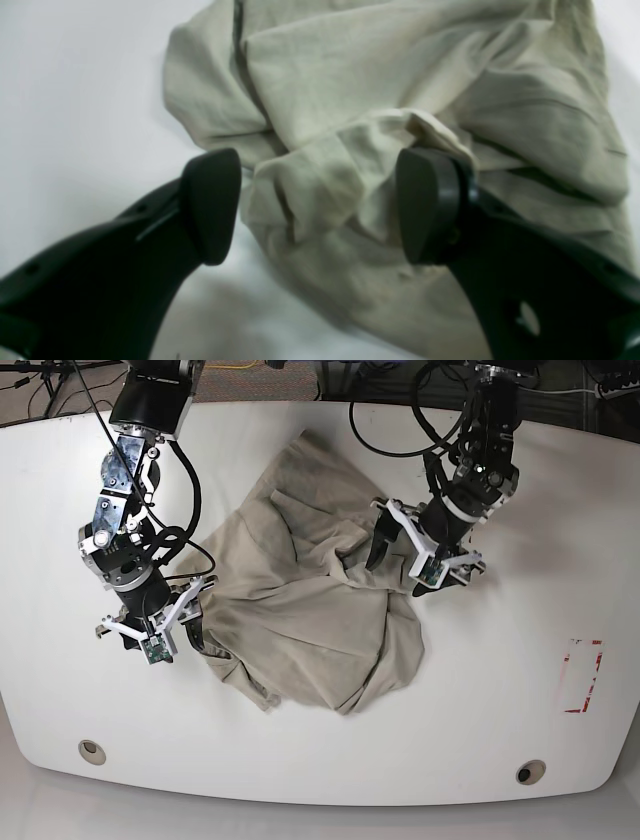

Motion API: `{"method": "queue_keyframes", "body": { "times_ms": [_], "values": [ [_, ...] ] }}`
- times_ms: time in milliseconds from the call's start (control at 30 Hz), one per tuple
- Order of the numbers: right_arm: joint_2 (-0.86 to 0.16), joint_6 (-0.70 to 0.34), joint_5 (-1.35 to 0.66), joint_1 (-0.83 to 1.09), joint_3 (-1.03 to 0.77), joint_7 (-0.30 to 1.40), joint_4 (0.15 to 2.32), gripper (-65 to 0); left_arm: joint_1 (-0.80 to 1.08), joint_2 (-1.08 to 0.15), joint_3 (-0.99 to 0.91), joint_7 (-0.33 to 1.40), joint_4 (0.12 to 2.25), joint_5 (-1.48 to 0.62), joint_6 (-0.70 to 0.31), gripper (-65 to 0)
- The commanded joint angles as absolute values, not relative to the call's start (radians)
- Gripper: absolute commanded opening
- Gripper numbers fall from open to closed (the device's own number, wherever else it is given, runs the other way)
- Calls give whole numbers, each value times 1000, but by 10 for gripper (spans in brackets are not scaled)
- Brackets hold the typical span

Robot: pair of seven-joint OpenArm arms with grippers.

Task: Fold the T-shirt properly
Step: 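Hold the shirt with the right gripper and regrasp fabric with the left gripper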

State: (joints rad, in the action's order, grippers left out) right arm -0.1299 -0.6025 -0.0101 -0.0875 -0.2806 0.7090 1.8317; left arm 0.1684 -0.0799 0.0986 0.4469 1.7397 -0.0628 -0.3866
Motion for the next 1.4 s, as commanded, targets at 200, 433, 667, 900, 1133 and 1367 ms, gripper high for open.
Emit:
{"method": "queue_keyframes", "body": {
  "times_ms": [200, 433, 667, 900, 1133, 1367],
  "values": [
    [-146, -599, 23, -101, -269, 674, 1775, -384, 53, -70, 114, 481, 1672, -111, -395, -188],
    [-158, -590, 116, -149, -257, 630, 1617, -383, 18, -85, 124, 586, 1695, -350, -406, -172],
    [-120, -596, 133, -147, -282, 688, 1601, -382, 76, -101, 87, 628, 1728, -372, -394, -154],
    [-120, -593, 134, -128, -280, 693, 1655, -379, 93, -143, 42, 667, 1770, -374, -394, -151],
    [-124, -598, 128, -130, -285, 714, 1659, -379, 90, -150, 13, 667, 1768, -372, -395, -151],
    [-122, -598, 127, -131, -285, 711, 1659, -376, 90, -151, -1, 667, 1781, -375, -395, -151]
  ]
}}
